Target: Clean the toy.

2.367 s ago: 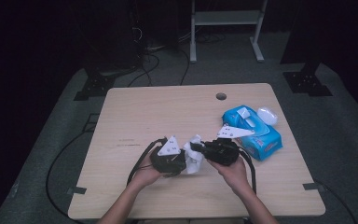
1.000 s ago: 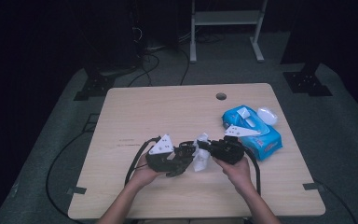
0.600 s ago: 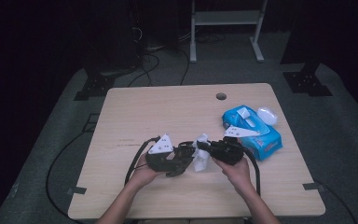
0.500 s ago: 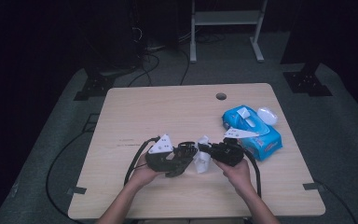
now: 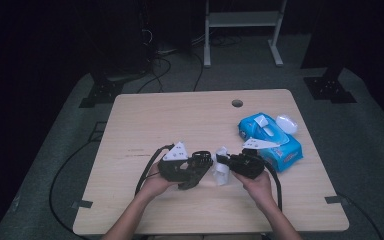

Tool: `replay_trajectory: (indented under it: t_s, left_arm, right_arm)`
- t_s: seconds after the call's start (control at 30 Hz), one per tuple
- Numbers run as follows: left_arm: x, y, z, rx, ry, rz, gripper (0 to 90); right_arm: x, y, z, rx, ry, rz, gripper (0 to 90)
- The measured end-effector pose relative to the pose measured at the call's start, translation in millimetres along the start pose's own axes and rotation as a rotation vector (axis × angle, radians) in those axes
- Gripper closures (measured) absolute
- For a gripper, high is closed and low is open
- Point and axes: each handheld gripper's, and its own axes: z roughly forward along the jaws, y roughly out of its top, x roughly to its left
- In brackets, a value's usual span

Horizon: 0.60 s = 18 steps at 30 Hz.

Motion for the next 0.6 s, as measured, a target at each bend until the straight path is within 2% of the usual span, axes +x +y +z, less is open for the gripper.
replay_trajectory:
  t_s: [0.1, 0.2, 0.27, 0.3, 0.37, 0.6]
  left_arm:
    - [7.6, 11.9, 7.8, 0.080, 0.021, 0.015, 57.2]
    - [17.9, 21.9, 16.8, 0.154, 0.021, 0.005, 57.2]
    - [24.5, 27.1, 23.2, 0.202, 0.018, -0.019, 57.2]
    - [26.8, 29.5, 26.8, 0.227, 0.023, -0.029, 57.1]
    - [29.5, 33.2, 33.8, 0.281, 0.044, -0.021, 57.1]
    - [33.8, 27.7, 49.5, 0.413, 0.045, -0.014, 57.2]
  right_arm:
    - [-4.1, 4.0, -7.1, -0.024, -0.020, 0.000, 82.1]
    - [-8.3, 4.0, -12.6, -0.028, -0.032, 0.007, 82.1]
    - [-10.1, 3.0, -14.5, -0.025, -0.038, 0.009, 82.1]
    - [-11.3, 2.6, -14.9, -0.023, -0.041, 0.009, 82.1]
    - [-14.1, 1.9, -15.6, -0.021, -0.047, 0.014, 82.1]
    - [-19.1, 2.0, -21.0, -0.033, -0.054, 0.026, 82.1]
